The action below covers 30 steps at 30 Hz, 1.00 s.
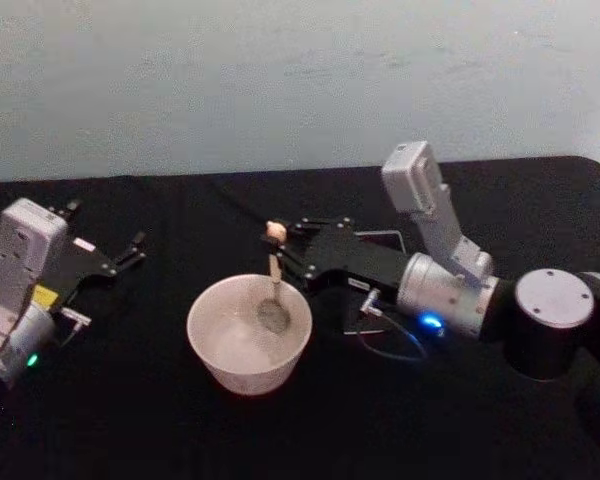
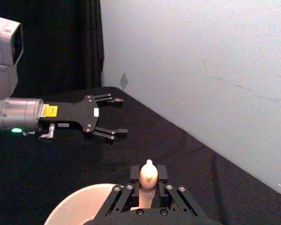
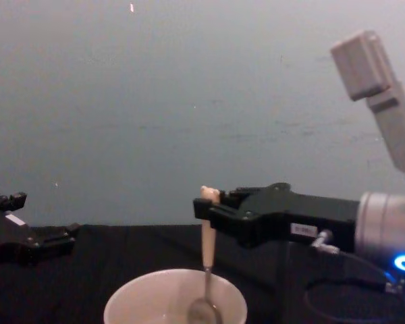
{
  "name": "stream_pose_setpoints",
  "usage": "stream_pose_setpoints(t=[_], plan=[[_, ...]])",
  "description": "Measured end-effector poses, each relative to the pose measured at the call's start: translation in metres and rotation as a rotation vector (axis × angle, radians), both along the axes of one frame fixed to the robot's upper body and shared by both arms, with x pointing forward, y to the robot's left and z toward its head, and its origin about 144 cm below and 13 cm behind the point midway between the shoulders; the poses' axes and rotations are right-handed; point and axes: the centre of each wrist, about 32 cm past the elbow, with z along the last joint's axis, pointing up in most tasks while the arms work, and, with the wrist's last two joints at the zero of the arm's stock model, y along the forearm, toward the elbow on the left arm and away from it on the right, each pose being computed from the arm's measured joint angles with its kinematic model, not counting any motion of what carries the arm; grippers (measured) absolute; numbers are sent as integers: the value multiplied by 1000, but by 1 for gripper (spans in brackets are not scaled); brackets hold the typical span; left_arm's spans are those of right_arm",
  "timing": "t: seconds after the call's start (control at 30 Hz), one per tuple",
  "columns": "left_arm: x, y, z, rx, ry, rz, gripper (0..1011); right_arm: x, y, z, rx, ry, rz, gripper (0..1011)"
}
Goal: Pick up the stirring spoon with one hand, stir inside the cup, then place it back in its original position.
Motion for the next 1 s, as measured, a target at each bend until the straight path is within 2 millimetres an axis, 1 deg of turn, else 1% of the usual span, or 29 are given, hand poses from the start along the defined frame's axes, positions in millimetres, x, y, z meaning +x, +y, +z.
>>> stream_pose_setpoints(t=[0.07,0.23,0.47,0.73,1.0], plan=[[0,0,0,0,0,0,1001,-4,-8,2,-1,3,7,214],[0,0,0,0,0,0,1001,-12,-18,3,-1,16,24,214],[0,0,0,0,0,0,1001,-23,-22,6,10,40,63,214],[0,0,0,0,0,0,1001,-29,-13,4,18,58,104,214],[0,0,0,0,0,0,1001,-23,5,3,36,64,97,214]])
